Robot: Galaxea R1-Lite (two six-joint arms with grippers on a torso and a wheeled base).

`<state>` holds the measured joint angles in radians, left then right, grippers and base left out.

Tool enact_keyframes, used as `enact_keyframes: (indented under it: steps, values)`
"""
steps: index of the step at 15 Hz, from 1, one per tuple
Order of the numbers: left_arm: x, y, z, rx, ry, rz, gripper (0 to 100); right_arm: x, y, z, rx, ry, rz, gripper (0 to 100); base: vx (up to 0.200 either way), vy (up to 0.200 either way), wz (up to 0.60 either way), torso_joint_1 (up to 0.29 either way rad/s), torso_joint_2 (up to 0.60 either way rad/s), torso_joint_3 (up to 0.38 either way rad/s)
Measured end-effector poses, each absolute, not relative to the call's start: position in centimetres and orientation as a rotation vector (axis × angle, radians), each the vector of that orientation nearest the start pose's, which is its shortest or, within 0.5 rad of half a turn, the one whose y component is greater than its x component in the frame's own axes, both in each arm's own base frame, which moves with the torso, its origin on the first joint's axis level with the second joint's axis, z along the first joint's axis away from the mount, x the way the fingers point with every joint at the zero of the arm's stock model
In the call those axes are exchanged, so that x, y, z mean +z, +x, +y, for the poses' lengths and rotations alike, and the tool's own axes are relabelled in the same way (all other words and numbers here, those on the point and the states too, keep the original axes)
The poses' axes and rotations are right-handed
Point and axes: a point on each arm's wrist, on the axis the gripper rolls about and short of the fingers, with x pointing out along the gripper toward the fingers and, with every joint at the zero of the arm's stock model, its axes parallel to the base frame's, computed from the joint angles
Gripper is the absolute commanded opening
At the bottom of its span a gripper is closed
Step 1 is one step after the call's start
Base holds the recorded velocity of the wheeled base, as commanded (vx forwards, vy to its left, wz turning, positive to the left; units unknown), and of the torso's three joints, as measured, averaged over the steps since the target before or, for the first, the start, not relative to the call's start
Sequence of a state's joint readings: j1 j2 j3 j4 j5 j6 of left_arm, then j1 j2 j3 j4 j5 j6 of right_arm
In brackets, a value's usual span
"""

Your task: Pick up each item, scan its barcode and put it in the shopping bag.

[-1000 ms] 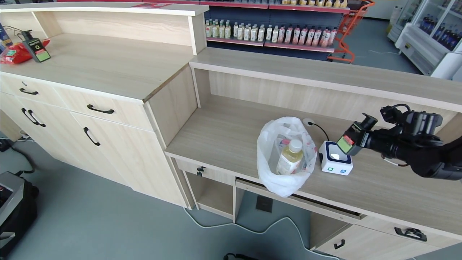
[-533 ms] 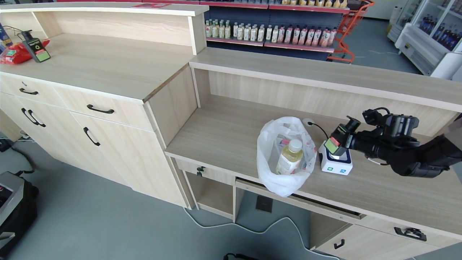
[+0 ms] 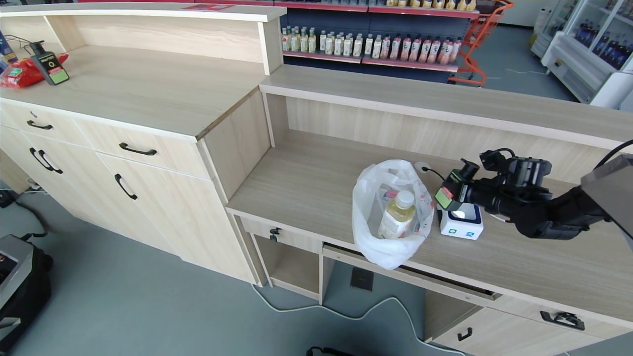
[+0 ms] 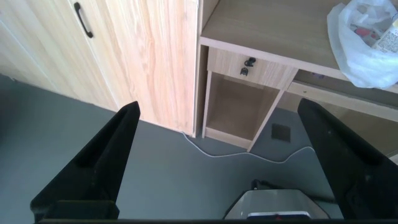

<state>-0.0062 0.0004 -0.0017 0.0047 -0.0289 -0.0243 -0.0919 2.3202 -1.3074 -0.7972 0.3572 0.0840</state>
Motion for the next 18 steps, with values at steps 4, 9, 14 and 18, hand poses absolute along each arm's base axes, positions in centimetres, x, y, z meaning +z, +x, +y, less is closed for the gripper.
enact_keyframes:
  steps: [4,9,14,18]
  values:
    - [7.6,-2.3,-0.1,-0.035,-0.024,0.003,100,8.6,46.3,-3.5,0.257,0.127,0.22,0,0.0,0.0,0.0,0.0,0.0,0.0]
    - [7.5,-2.3,-0.1,-0.035,-0.024,0.004,100,7.9,46.5,-3.1,0.265,0.128,0.231,0,0.0,0.0,0.0,0.0,0.0,0.0]
    - [7.5,-2.3,-0.1,-0.035,-0.024,0.004,100,7.8,47.1,-3.0,0.268,0.129,0.234,0,0.0,0.0,0.0,0.0,0.0,0.0]
    - [7.6,-2.3,-0.1,-0.035,-0.024,0.003,100,7.6,47.2,-3.2,0.265,0.126,0.238,0,0.0,0.0,0.0,0.0,0.0,0.0]
